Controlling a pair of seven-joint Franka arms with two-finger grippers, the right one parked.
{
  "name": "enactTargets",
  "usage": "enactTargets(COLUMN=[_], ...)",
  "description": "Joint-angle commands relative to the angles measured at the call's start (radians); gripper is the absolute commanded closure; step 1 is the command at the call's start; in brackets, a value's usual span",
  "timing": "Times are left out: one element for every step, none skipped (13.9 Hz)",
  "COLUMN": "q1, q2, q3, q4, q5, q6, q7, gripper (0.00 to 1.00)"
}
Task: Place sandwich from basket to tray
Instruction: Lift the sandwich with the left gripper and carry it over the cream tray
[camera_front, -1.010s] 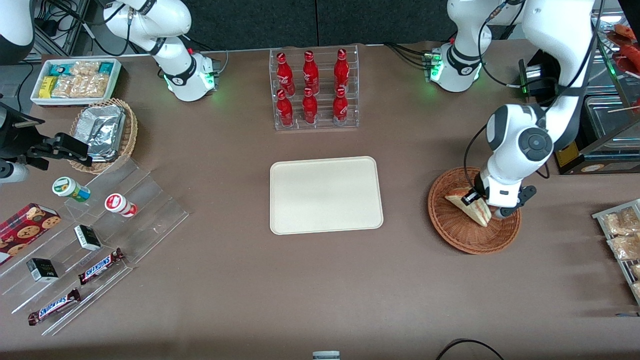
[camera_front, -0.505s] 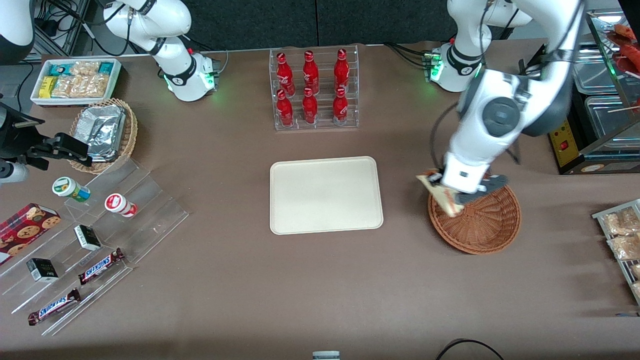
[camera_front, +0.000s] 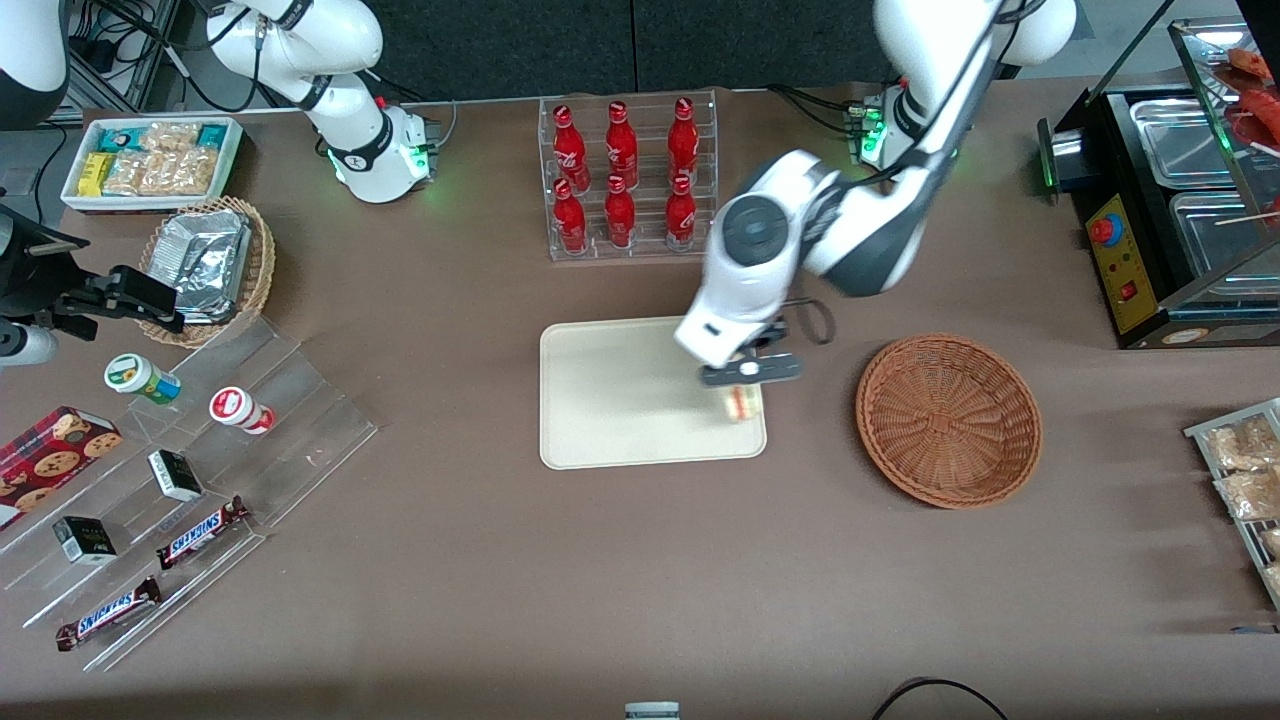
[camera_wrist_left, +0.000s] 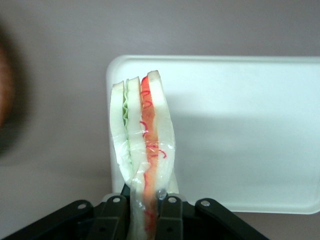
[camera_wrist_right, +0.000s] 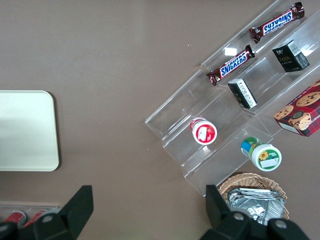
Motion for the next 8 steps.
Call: enactTargets(q1=[-0.069,-0.084,-0.093,-0.107,-0.116,-0.122,-0.135,-0.147], q2=[0.143,0.177,0.201,0.215,0.221,0.229,0.231,0.232], q3=[0.016,0.016,0.016,0.016,0.016,0.016,0.016,0.016], q4=[0.132,0.153,0.167,0.169,0.167,0.167,0.167,0.167], q5=[0.005,0.005,0.005,0.006,0.008,0.006,0.008,0.008], q6=[-0.017,-0.012,-0.003,0.011,0.026,0.026,0.028,0.029], q7=[-0.005,-0.002,-0.003,-0.002,0.004,0.004,0.006,0.007], gripper=[1.0,1.0,1.0,1.0,1.0,1.0,1.0,1.0])
